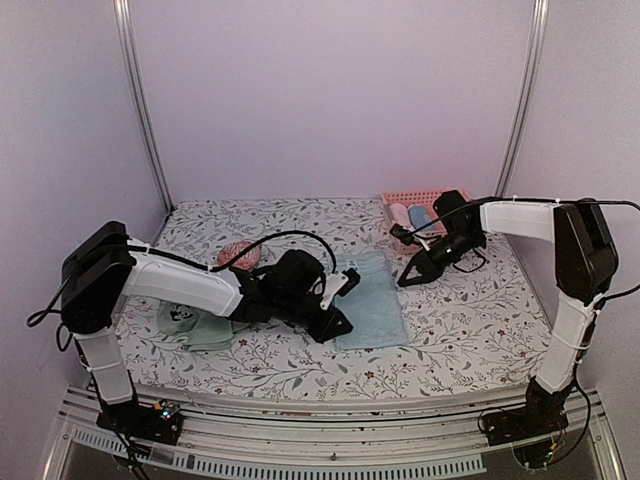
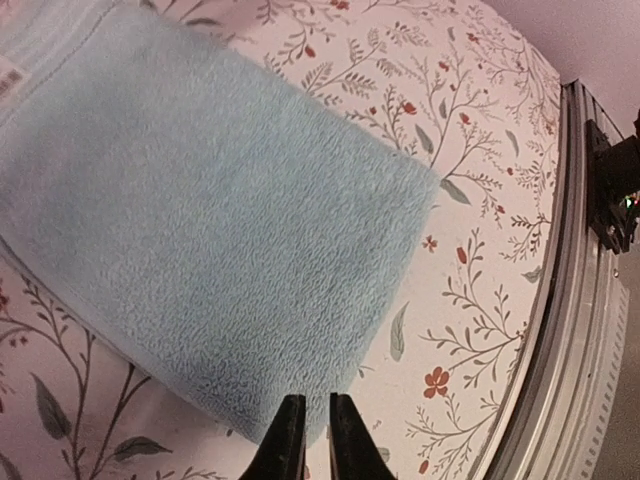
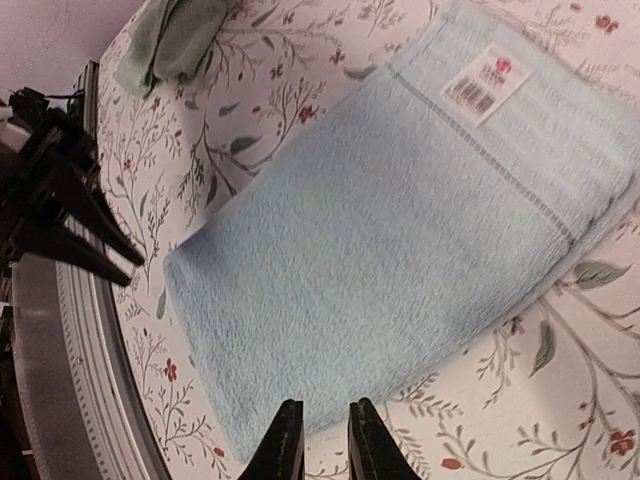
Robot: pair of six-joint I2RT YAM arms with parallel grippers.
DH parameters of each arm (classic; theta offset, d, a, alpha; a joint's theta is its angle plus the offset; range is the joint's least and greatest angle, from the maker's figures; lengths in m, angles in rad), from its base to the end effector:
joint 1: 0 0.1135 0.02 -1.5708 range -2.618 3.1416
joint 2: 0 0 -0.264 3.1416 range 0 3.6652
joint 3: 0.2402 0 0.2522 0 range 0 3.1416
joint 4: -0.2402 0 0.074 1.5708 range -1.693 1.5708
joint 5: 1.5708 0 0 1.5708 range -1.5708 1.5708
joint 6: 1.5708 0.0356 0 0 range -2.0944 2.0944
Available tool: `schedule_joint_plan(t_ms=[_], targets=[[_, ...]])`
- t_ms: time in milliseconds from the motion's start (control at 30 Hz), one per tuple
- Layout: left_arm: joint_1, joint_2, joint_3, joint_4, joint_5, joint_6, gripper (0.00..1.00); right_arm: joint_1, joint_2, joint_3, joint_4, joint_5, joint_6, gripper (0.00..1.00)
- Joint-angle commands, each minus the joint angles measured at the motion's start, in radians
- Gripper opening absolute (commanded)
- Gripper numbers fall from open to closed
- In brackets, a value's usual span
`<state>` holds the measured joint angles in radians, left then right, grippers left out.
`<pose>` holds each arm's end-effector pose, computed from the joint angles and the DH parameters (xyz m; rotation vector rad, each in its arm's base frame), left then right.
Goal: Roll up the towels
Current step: Rotate the towel at the center of the board.
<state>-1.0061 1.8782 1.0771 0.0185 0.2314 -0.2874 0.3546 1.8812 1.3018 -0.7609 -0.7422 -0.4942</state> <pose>0.2021 -0.3342 0.1544 0.9962 2.3070 -0.8618 0.3305 0.1480 0.1834 -1.2166 2.3985 1.0212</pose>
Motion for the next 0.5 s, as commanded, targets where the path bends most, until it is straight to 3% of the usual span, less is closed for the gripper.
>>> schedule_joint_plan(t_ms=[0, 233, 467], targets=[[-0.008, -0.051, -0.032, 0.144, -0.025, 0.063, 0.19, 0.009, 0.075, 0.162, 0.038, 0.035, 0.041, 0.15], [-0.004, 0.047, -0.003, 0.208, 0.031, 0.084, 0.19, 0.012, 0.270, 0.389, 0.049, 0.095, 0.179, 0.13], [-0.004, 0.139, -0.019, 0.233, 0.094, 0.034, 0.10, 0.046, 0.359, 0.424, 0.069, 0.299, 0.258, 0.12]])
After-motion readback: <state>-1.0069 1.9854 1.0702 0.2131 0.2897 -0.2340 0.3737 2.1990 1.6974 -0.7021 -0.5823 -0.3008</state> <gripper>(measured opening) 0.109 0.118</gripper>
